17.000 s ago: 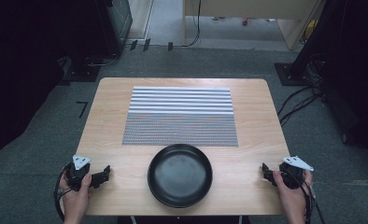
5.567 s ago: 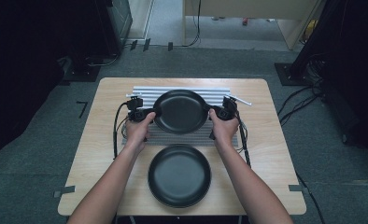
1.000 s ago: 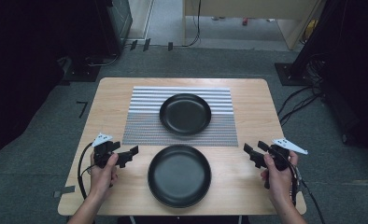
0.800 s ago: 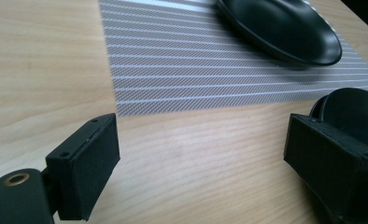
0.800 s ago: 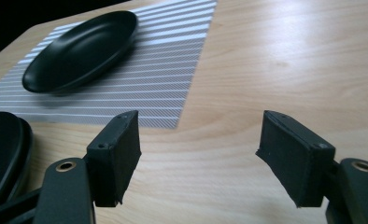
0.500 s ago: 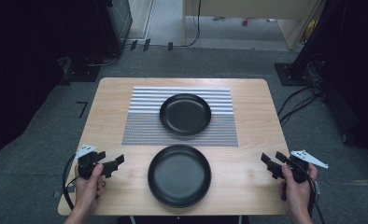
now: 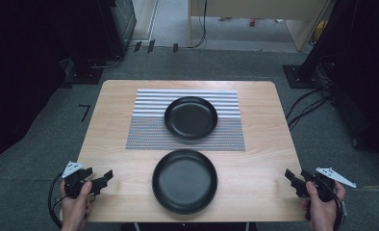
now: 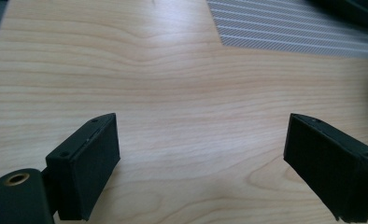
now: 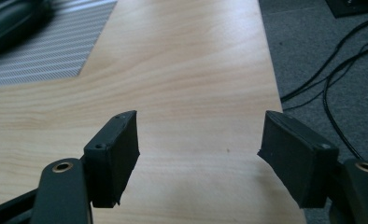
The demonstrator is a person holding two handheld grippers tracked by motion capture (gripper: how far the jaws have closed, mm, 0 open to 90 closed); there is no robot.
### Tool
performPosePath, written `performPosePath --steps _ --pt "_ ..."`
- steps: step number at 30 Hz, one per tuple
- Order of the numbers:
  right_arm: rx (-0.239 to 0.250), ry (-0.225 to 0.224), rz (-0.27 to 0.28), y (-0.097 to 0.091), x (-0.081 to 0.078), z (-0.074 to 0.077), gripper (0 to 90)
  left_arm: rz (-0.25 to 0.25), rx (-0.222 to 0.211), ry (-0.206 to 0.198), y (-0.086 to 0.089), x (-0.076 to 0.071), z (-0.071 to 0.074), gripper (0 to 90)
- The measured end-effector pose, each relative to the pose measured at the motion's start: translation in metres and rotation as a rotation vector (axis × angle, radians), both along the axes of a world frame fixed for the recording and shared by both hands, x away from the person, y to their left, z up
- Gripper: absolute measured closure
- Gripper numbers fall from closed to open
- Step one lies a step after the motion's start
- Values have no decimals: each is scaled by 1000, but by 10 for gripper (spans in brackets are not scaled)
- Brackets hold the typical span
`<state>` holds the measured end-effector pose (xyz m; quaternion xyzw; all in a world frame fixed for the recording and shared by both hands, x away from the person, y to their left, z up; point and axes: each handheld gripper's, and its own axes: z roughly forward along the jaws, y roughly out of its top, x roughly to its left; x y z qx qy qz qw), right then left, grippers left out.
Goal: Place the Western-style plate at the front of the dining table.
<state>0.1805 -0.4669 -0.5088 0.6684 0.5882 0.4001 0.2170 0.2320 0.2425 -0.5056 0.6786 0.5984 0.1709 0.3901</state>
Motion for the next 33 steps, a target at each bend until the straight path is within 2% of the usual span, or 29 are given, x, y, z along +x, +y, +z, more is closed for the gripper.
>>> performPosePath --steps 3,6,7,8,10,14,16,19,20,21,22,33 --pt "-11 17 -3 0 -4 -6 269 11 14 6 4 -2 -3 102" --pt "-48 51 -4 4 -5 -13 264 15 23 0 3 -4 -4 102" --pt "-48 51 -4 4 -5 -13 264 11 37 -3 2 -4 -4 102" --pt "-69 52 -8 6 -5 -13 262 3 63 -4 -2 -4 -5 102" --pt "-78 54 -10 7 -4 -13 262 -3 76 -6 -4 -4 -5 102" --pt "-166 54 -1 16 -3 -15 240 -5 124 15 -9 -4 -7 102" --pt "-181 56 1 18 -2 -15 233 -4 132 14 -10 -4 -8 102" --pt "-217 64 9 22 -2 -16 227 -6 175 10 -14 -5 -9 103" --pt "-231 69 10 24 -2 -16 225 -10 206 7 -17 -6 -10 103" --pt "-231 69 10 24 -2 -16 225 -10 206 7 -17 -6 -10 103" --pt "-252 74 13 26 -2 -16 220 -15 244 3 -19 -7 -11 103" --pt "-254 77 22 26 -1 -16 191 -9 246 -6 -20 -8 -12 102"
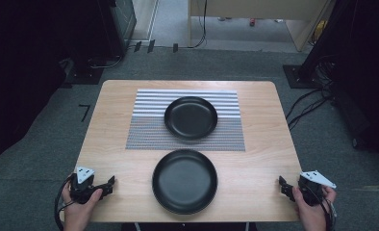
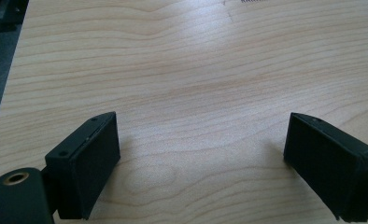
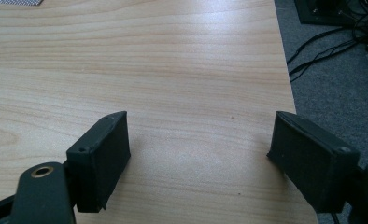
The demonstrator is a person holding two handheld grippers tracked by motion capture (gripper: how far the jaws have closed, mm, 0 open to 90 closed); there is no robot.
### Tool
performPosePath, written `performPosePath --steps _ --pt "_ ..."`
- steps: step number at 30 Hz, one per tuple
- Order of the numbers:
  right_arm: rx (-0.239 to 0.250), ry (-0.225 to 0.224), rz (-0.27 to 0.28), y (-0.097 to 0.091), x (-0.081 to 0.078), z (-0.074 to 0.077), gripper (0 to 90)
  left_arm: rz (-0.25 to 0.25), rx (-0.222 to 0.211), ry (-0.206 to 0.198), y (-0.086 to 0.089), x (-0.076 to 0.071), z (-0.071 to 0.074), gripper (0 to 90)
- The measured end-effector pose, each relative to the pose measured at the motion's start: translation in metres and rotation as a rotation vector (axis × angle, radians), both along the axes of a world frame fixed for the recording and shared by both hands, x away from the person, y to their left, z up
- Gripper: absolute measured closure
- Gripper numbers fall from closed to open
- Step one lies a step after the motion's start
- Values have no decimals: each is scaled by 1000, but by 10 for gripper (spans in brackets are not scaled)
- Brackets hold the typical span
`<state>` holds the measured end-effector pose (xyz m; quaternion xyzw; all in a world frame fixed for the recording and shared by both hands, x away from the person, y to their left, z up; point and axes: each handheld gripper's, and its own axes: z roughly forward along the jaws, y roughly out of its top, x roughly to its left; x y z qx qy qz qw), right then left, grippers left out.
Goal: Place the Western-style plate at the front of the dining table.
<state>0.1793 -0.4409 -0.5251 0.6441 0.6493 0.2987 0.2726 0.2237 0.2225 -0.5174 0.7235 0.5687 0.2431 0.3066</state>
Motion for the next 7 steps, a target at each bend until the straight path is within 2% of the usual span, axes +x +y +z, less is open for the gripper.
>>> performPosePath --steps 7 --pt "0 2 2 0 0 0 177 0 0 -1 0 0 0 102"
